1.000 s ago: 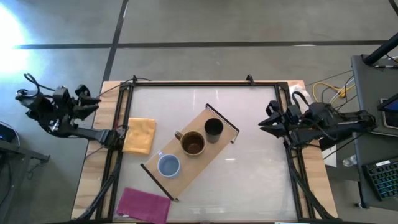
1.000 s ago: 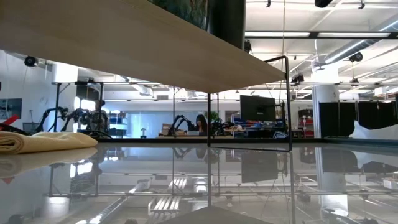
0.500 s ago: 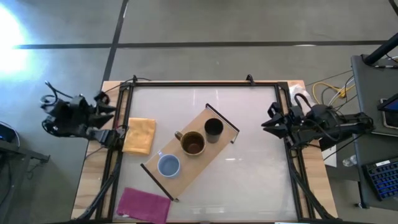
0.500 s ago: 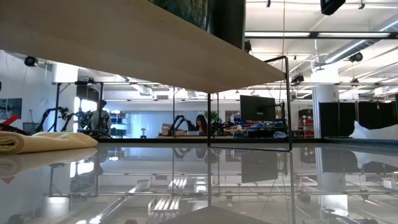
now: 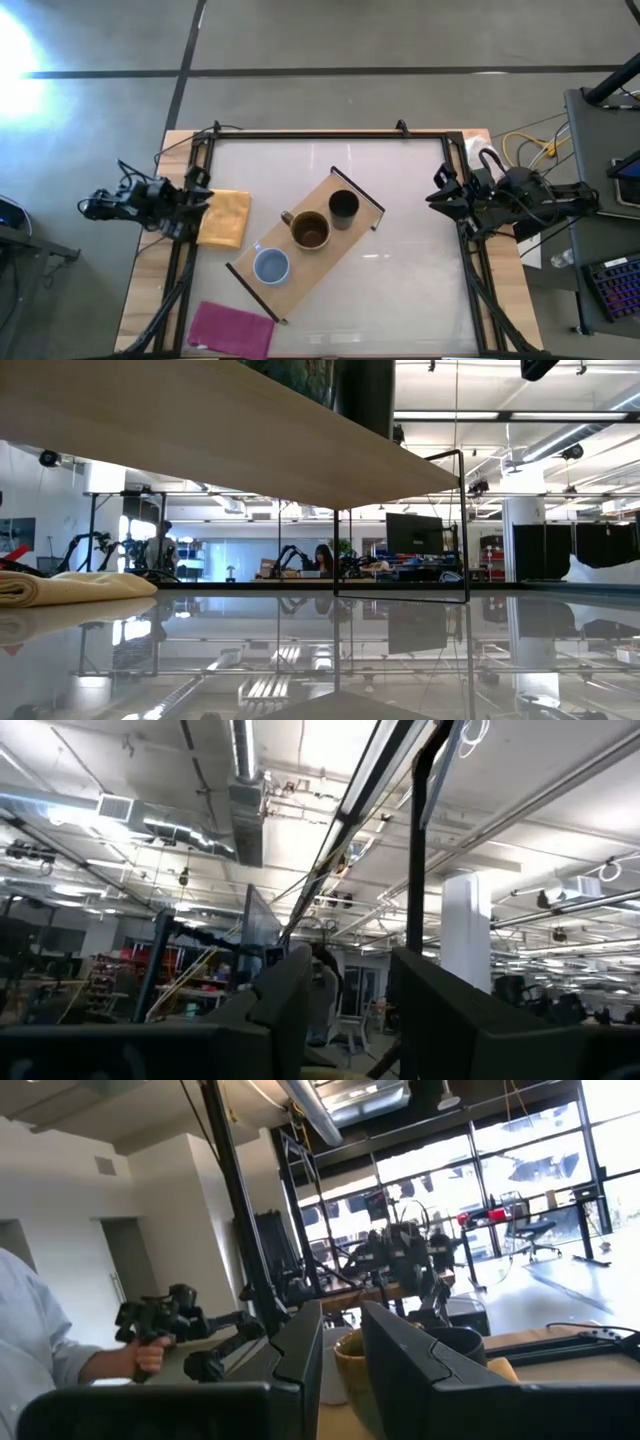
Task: Stack small to large cups/mugs on shelf
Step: Return to Home Position
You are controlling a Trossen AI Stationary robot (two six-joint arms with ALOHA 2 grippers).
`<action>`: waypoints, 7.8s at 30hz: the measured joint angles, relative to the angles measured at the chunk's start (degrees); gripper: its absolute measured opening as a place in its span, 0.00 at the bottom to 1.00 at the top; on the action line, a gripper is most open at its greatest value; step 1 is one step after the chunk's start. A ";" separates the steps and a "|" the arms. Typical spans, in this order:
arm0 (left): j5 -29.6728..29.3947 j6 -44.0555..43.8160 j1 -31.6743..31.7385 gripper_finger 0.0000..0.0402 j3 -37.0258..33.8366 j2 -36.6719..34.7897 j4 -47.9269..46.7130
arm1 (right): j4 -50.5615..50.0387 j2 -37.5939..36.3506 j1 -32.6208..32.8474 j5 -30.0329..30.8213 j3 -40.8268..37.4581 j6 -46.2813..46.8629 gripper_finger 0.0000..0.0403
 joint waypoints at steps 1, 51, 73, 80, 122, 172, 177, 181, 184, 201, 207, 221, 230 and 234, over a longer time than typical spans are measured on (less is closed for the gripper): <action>-0.62 -0.16 0.00 0.31 -1.07 0.00 0.75 | 0.01 0.03 0.00 -0.01 0.00 0.02 0.17; 1.65 5.92 0.42 0.31 -8.48 1.75 14.05 | -0.90 0.08 0.00 0.51 0.02 3.43 0.17; 1.58 5.89 0.42 0.31 -8.53 1.86 14.00 | -1.16 0.60 0.00 -0.90 -1.14 -0.83 0.17; 1.58 5.88 0.42 0.31 -8.54 1.86 14.00 | 5.10 0.40 0.02 -2.53 -9.12 -5.43 0.17; 1.69 5.88 0.42 0.31 -8.56 1.86 13.84 | -6.37 -19.42 -0.02 -0.49 -18.43 -4.00 0.17; 1.78 5.88 0.42 0.31 -8.55 1.86 13.82 | -5.20 -18.18 -0.02 5.06 -26.43 3.48 0.17; 1.77 5.88 0.42 0.31 -8.56 1.86 13.84 | -5.20 -18.17 -0.02 5.06 -26.43 3.48 0.17; 1.78 5.88 0.42 0.31 -8.54 1.86 13.84 | -5.20 -18.15 -0.02 5.06 -26.40 3.48 0.17; 1.77 5.88 0.42 0.31 -8.56 1.86 13.84 | -5.20 -18.18 -0.02 5.06 -26.40 3.48 0.17; 1.77 5.88 0.42 0.31 -8.56 1.86 13.82 | -5.20 -18.15 -0.02 5.06 -26.38 3.45 0.17; 1.77 5.88 0.42 0.31 -8.56 1.86 13.83 | -5.20 -18.15 -0.02 5.06 -26.38 3.45 0.17; 1.77 5.88 0.42 0.31 -8.55 1.86 13.82 | -5.18 -18.18 -0.02 5.06 -26.38 3.45 0.17; 1.76 5.89 0.42 0.31 -8.56 1.86 13.83 | -5.19 -18.15 -0.01 5.06 -26.38 3.45 0.17; 1.77 5.88 0.42 0.31 -8.55 1.86 13.82 | -5.18 -18.15 -0.02 5.06 -26.38 3.45 0.17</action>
